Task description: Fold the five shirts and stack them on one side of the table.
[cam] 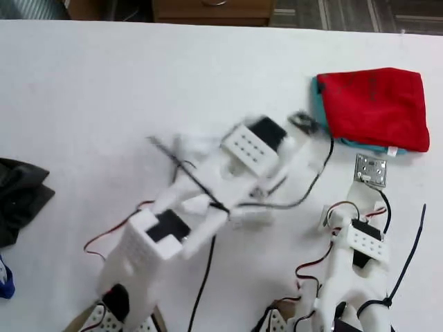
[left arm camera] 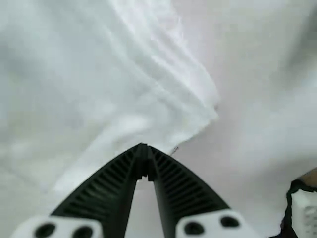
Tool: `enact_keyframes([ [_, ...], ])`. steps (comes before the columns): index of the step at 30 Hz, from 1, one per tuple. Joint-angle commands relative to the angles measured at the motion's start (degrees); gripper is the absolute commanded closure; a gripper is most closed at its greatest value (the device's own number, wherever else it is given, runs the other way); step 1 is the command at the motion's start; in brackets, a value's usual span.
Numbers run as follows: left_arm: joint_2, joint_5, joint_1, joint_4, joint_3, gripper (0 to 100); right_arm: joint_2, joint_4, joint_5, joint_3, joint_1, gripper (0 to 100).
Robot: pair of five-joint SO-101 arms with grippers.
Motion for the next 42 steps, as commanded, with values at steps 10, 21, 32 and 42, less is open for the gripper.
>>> enact_keyframes([
  [10, 2.6, -0.1, -20.2, -17.1, 4.2, 97, -1.5, -1.1, 0.4, -1.1, -0.6, 97.4],
  [21, 9.7, 0.1, -23.8, -25.1, 3.8, 97, -1.5, -1.1, 0.4, -1.1, -0.6, 97.4],
  [32, 9.7, 0.1, -27.5, -3.5, -18.2, 97, -1.5, 12.3, 0.1, -11.7, -5.8, 85.9],
  [42, -2.3, -0.3, -30.3, 2.5, -10.7, 97, 2.0, 39.6, -0.1, -50.6, -24.2, 82.6],
])
